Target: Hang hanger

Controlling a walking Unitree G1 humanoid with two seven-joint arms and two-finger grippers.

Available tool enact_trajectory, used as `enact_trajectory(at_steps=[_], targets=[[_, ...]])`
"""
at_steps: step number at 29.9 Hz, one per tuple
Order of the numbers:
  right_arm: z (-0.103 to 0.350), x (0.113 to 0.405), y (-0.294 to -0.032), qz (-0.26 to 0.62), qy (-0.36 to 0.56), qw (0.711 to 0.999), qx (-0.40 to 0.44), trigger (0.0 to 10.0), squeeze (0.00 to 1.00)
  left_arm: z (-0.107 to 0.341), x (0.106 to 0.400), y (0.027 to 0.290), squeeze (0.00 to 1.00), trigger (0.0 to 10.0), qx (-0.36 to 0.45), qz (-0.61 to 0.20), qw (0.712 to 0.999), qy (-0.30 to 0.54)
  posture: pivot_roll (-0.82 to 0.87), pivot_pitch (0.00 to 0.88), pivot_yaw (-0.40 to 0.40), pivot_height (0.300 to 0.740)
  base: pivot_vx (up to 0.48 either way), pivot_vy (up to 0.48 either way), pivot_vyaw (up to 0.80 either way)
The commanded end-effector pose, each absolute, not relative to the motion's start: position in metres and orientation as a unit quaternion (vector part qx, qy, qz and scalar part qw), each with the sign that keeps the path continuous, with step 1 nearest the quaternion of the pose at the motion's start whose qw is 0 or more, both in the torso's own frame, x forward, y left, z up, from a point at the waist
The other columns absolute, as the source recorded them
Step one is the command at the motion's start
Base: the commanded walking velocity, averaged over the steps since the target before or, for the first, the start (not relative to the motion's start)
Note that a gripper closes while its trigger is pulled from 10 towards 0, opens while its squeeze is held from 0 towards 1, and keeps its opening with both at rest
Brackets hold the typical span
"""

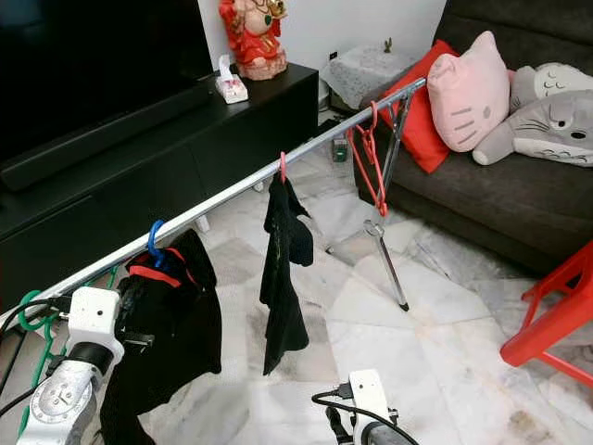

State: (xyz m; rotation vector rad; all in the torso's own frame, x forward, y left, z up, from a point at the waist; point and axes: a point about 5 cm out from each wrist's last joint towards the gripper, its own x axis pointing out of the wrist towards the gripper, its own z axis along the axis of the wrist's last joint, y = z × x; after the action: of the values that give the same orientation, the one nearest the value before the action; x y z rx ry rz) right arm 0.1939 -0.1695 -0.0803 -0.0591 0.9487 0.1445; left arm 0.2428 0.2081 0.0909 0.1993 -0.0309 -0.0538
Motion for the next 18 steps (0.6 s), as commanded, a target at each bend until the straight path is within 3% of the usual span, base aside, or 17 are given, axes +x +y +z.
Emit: enact_trajectory(at_steps=[1,4,6,8,14,18], targets=[[-0.081,0.193,-0.167,0.071,0.458,0.886,-0.026,10.0,0.00,0.097,0.241,0.212,0.00,0.0,0.090,-0.022,0.995,-0.024,-0.10,0.000,0.046,0.740,0.000,0.000,0.00],[-0.081,0.193,-0.167,0.071,0.458,0.886,-0.026,10.0,0.00,0.097,0.241,0.212,0.00,0.0,0.088,-0.022,0.996,-0.023,-0.10,0.000,0.046,0.740,0.000,0.000,0.00],[-0.081,0.193,-0.167,0.073,0.459,0.885,-0.027,10.0,0.00,0.083,0.222,0.205,0.00,0.0,0.131,-0.164,0.976,0.049,-0.10,0.000,0.043,0.740,0.000,0.000,0.00],[-0.081,0.193,-0.167,0.073,0.459,0.885,-0.027,10.0,0.00,0.078,0.217,0.205,0.00,0.0,0.146,-0.194,0.967,0.072,-0.10,0.000,0.043,0.740,0.000,0.000,0.00],[-0.081,0.193,-0.167,0.073,0.459,0.885,-0.028,10.0,0.00,0.069,0.215,0.215,0.00,0.0,0.187,-0.194,0.958,0.099,-0.10,0.000,0.043,0.740,0.000,0.000,0.00],[-0.081,0.193,-0.167,0.073,0.460,0.885,-0.029,10.0,0.00,0.068,0.218,0.228,0.00,0.0,0.188,-0.131,0.967,0.109,-0.10,0.000,0.043,0.740,0.000,0.000,0.00]])
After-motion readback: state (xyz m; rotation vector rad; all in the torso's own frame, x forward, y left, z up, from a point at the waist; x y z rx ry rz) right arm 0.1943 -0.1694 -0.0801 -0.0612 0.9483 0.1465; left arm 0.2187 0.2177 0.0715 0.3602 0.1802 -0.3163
